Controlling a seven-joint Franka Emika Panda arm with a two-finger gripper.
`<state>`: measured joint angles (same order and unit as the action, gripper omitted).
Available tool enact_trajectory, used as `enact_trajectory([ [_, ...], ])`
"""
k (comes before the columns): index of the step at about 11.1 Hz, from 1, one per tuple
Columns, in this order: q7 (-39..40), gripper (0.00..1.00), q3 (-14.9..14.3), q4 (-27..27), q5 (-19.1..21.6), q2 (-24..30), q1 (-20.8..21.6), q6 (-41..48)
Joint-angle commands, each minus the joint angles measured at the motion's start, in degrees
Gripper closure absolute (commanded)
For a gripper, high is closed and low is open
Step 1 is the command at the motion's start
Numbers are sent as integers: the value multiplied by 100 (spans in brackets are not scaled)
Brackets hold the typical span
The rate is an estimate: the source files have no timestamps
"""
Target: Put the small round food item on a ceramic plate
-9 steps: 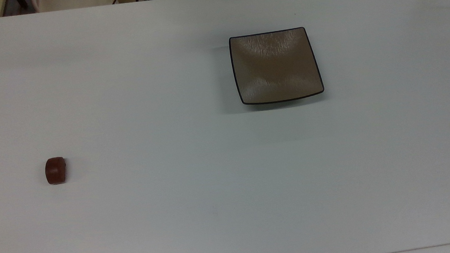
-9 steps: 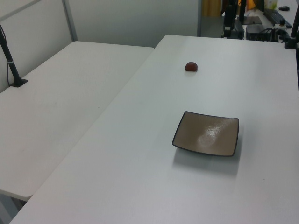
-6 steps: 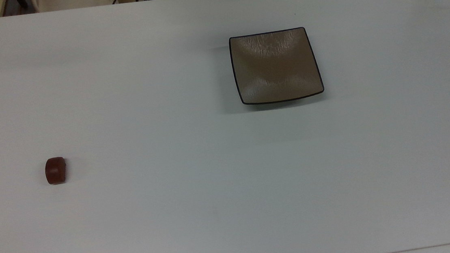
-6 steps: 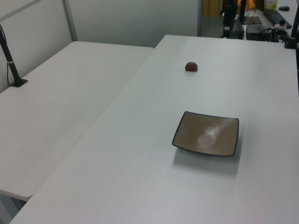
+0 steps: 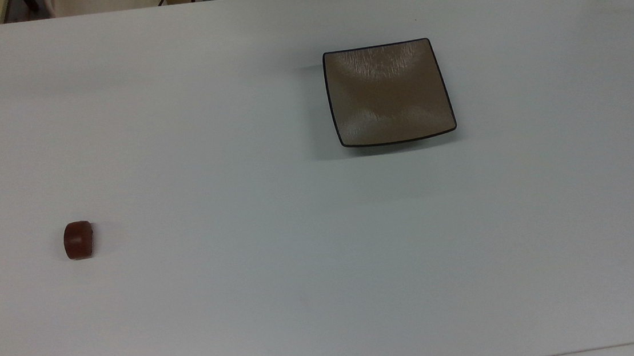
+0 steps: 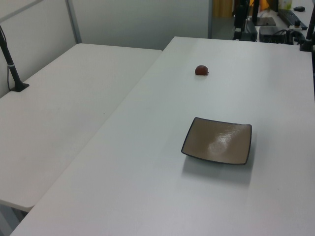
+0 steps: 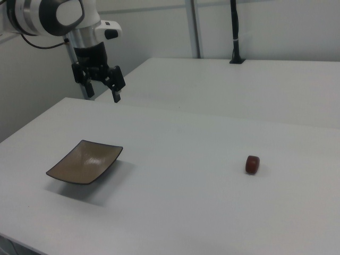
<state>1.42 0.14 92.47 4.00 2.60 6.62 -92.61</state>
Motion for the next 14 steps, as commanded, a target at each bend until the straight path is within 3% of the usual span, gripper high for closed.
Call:
enact_trajectory([
  [1,8,0,-58,184,22,82,50,-283],
  [8,52,0,-58,70,-13,-163,-195,-292],
  [11,376,0,-93,-298,-13,-505,-512,-301],
  [14,552,0,-347,-878,4,-953,-810,-362],
])
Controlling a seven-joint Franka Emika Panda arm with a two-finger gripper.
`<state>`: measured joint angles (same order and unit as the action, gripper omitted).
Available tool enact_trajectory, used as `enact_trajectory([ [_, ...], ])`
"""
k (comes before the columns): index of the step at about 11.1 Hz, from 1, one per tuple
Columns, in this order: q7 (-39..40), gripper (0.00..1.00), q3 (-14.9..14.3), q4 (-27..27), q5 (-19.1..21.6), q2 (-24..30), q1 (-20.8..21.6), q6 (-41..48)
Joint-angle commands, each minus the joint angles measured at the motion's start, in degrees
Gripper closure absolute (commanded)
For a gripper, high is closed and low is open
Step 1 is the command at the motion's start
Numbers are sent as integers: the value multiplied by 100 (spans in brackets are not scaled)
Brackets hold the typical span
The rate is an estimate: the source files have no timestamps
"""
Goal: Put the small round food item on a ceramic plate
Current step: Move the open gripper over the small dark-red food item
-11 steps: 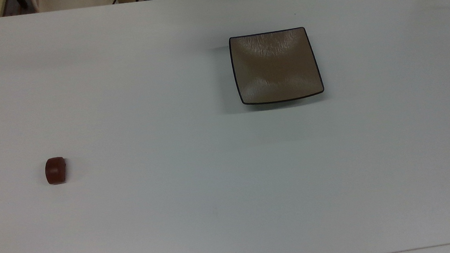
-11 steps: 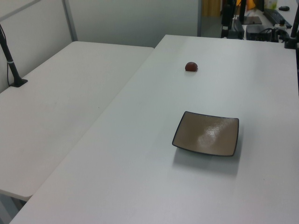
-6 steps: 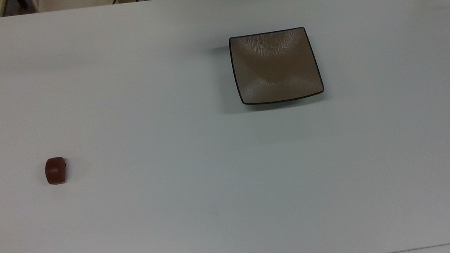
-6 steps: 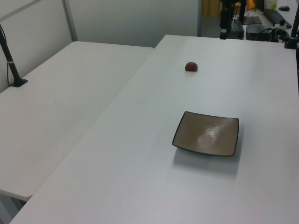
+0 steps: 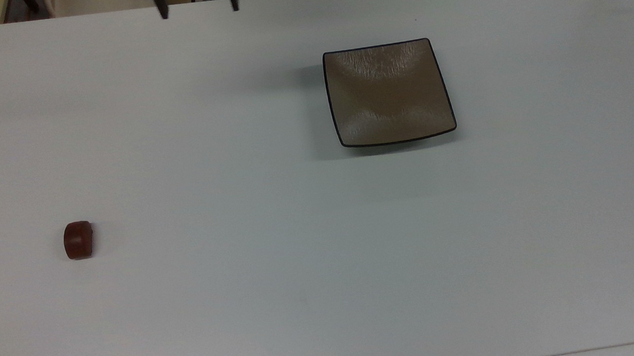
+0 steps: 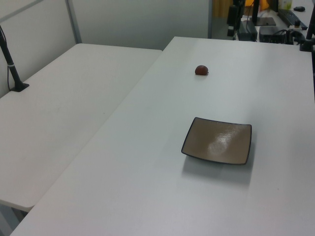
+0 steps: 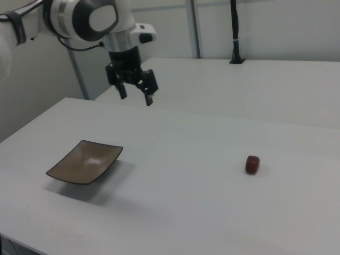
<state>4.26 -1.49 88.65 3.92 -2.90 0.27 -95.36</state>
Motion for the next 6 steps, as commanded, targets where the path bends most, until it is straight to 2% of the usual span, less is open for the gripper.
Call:
enact_trajectory([
  [1,338,0,-194,-671,13,-517,-290,-114],
  [4,488,0,-203,-1601,21,-1254,-677,-123],
  [6,506,0,-177,-1973,39,-1668,-905,-263],
])
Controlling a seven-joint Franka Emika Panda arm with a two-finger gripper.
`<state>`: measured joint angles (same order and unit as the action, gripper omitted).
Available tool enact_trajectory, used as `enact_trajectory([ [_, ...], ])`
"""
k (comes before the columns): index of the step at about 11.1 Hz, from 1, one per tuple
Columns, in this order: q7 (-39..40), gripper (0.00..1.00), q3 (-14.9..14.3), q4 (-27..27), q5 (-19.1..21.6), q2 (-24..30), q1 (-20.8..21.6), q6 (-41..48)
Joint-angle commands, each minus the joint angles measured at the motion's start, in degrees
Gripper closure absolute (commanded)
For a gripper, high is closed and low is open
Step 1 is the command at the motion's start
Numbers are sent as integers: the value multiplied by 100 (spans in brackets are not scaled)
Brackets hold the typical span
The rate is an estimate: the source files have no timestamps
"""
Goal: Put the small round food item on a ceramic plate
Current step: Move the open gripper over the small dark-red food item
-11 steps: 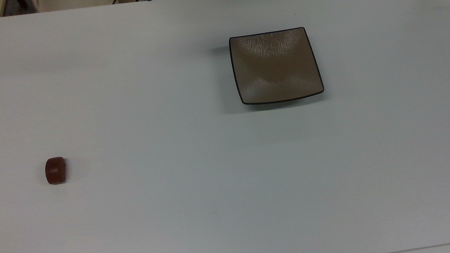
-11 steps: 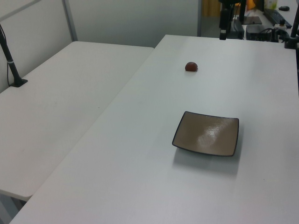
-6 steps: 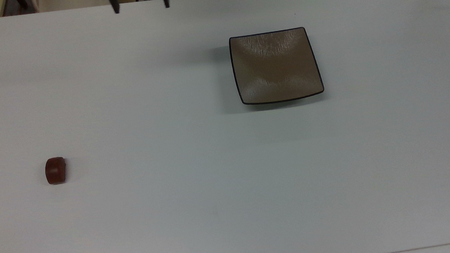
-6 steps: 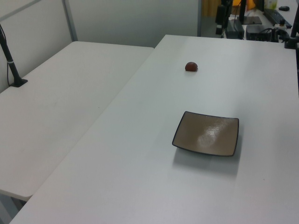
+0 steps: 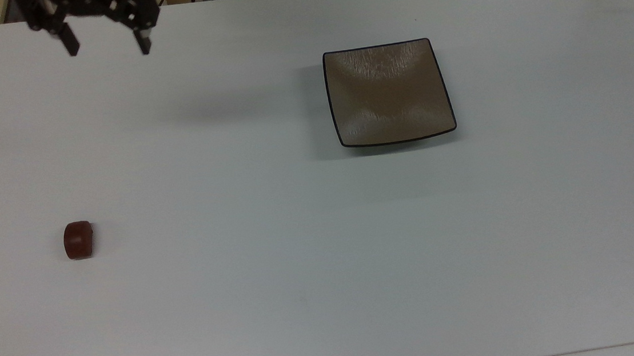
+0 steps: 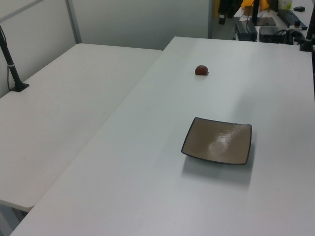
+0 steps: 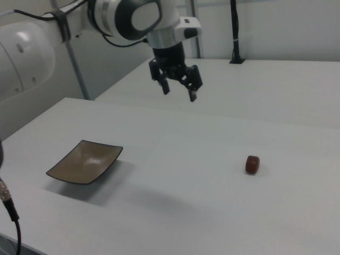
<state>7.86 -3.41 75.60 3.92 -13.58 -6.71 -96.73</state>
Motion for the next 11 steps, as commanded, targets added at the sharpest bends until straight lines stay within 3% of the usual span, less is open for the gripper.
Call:
enact_trajectory([
  [1,207,0,33,-774,47,-733,-347,-248],
  [6,811,3,104,-1101,91,-1550,-884,-1058],
  [11,1402,0,121,-1144,91,-2245,-1025,-1795],
])
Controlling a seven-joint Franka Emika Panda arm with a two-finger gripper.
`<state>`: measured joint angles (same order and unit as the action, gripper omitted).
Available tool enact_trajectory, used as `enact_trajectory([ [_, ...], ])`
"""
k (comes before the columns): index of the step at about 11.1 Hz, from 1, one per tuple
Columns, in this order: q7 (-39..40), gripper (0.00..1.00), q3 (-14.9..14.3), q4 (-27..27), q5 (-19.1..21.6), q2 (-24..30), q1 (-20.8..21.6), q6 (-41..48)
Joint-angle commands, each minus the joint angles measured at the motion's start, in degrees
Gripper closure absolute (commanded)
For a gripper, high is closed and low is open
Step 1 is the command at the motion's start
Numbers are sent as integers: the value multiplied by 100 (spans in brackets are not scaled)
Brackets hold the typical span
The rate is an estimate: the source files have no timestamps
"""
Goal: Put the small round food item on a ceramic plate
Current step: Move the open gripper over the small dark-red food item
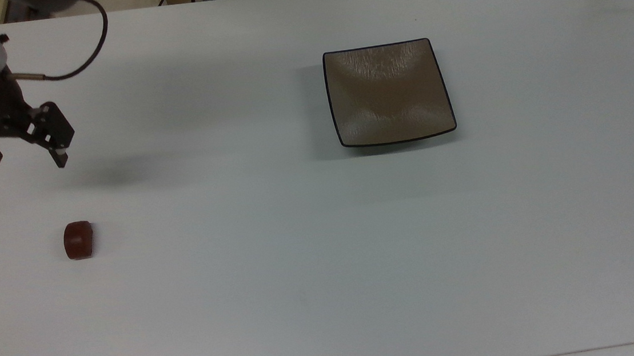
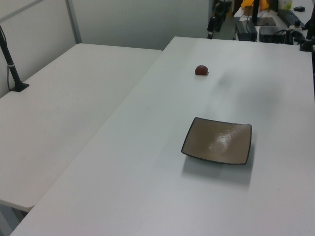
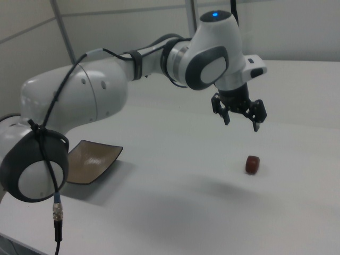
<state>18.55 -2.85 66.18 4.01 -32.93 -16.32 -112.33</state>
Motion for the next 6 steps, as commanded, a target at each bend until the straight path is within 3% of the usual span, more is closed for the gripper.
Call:
enact_trajectory([
  [1,429,0,83,-202,83,-450,-82,-385],
  [6,711,0,118,-115,83,-820,-91,-1228],
])
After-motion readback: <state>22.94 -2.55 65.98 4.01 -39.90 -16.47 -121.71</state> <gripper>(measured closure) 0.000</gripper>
